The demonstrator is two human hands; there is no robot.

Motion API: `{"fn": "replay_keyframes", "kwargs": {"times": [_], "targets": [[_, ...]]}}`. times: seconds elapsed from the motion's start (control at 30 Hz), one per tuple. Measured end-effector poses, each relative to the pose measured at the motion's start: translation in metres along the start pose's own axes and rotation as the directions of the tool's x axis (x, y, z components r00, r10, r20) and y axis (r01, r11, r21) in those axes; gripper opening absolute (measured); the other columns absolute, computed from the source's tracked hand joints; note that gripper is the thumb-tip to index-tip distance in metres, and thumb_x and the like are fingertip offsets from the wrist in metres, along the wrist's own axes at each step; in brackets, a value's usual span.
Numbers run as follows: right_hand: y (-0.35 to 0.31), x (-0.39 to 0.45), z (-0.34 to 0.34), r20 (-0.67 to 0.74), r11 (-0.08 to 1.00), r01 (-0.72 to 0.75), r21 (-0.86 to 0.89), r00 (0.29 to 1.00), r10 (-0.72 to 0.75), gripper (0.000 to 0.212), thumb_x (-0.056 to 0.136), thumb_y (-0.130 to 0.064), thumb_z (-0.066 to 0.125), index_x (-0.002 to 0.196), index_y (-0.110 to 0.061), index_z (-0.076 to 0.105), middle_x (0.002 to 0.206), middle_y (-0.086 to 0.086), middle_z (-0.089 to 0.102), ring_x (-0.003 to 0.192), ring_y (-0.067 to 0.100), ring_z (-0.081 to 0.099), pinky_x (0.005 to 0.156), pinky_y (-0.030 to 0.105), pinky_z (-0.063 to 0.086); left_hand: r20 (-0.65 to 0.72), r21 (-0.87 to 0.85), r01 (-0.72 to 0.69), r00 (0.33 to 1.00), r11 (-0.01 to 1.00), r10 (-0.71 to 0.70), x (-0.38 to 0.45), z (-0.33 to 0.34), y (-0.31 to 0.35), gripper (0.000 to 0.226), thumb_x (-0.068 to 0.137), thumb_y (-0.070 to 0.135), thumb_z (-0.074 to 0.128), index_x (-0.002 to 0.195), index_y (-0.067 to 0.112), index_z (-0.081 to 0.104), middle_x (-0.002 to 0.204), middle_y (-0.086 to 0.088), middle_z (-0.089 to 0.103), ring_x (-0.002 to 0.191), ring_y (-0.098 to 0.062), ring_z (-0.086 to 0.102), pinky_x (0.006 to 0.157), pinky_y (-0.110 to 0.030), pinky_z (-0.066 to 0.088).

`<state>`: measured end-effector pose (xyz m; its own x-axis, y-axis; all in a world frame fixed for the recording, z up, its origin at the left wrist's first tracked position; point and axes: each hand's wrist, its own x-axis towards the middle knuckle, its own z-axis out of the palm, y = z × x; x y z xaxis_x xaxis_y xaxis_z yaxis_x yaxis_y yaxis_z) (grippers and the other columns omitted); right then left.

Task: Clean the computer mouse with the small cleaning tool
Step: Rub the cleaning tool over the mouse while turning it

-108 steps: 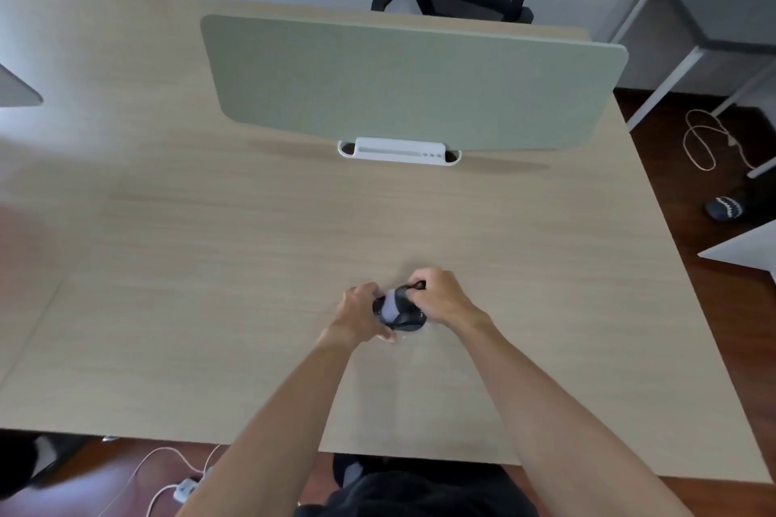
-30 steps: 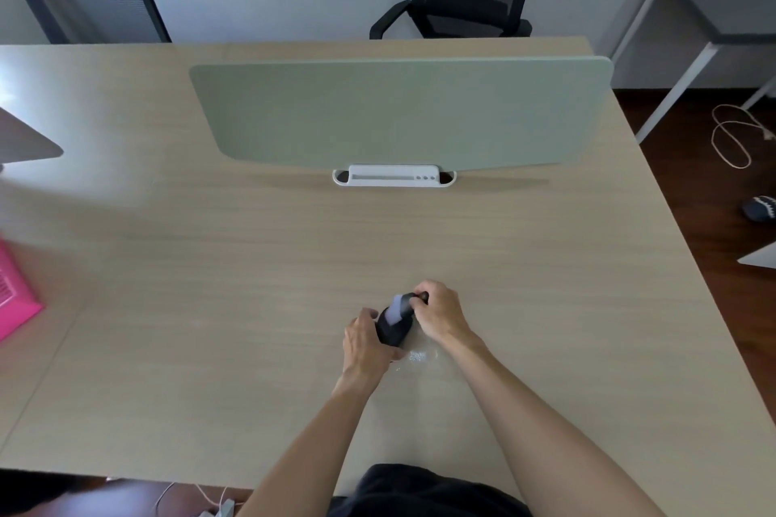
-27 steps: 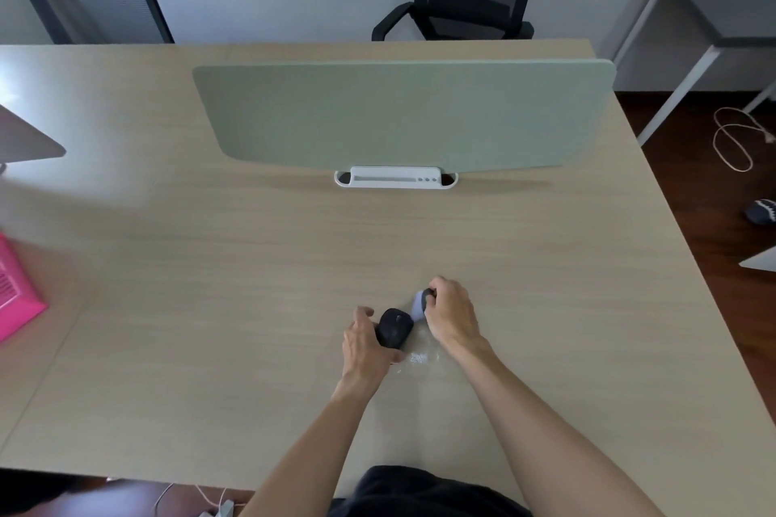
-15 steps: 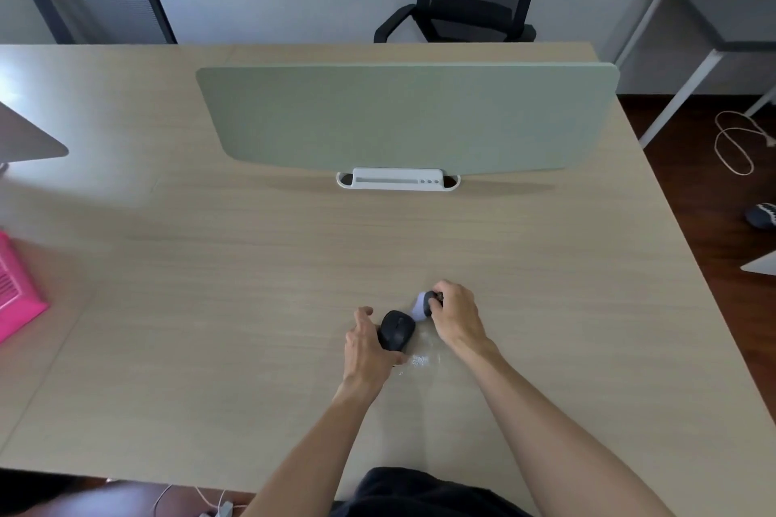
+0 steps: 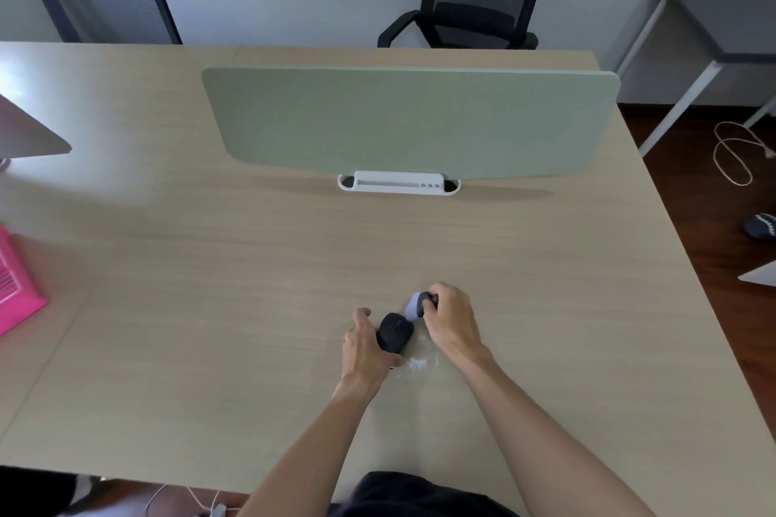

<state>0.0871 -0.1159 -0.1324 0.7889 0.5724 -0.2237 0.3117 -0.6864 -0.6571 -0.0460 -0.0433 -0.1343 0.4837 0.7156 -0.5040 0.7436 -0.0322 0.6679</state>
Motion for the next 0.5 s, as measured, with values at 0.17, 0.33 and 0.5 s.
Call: {"fn": "replay_keyframes", "kwargs": {"times": [0.17,0.33,0.5], "targets": [[0.014,-0.012,-0.001,0.062,0.997,-0.003,0.073,0.998,-0.002,0.012,0.086,-0.006,0.054,0.076,-0.007,0.06,0.072,0.001,0.061,0.069,0.021,0.056,0.06,0.027,0.045,0.017,0.043,-0.02,1.0,0.999,0.019,0.001,-0.002,0.004,0.099,0.05,0.008,0.09,0.132,0.012,0.033,0.107,-0.007,0.065,0.094,-0.027,0.062,0.077,-0.038,0.058],[0.021,-0.017,-0.001,-0.019,0.999,0.032,0.019,0.999,-0.032,0.012,0.091,-0.007,0.052,0.082,-0.005,0.059,0.079,0.005,0.06,0.071,0.019,0.055,0.061,0.031,0.047,0.036,0.086,-0.03,0.999,0.996,0.027,0.001,-0.003,0.004,0.1,0.05,0.01,0.089,0.132,0.013,0.032,0.107,-0.008,0.06,0.096,-0.028,0.06,0.079,-0.041,0.058],[0.014,-0.026,0.006,0.032,0.985,0.041,0.165,0.998,-0.047,0.011,0.089,-0.007,0.054,0.078,-0.006,0.057,0.069,0.0,0.053,0.064,0.017,0.046,0.058,0.026,0.039,0.046,0.095,-0.035,0.998,0.995,0.031,0.002,-0.003,0.004,0.098,0.054,0.008,0.089,0.133,0.011,0.033,0.112,-0.008,0.059,0.097,-0.026,0.058,0.072,-0.032,0.054]]}}
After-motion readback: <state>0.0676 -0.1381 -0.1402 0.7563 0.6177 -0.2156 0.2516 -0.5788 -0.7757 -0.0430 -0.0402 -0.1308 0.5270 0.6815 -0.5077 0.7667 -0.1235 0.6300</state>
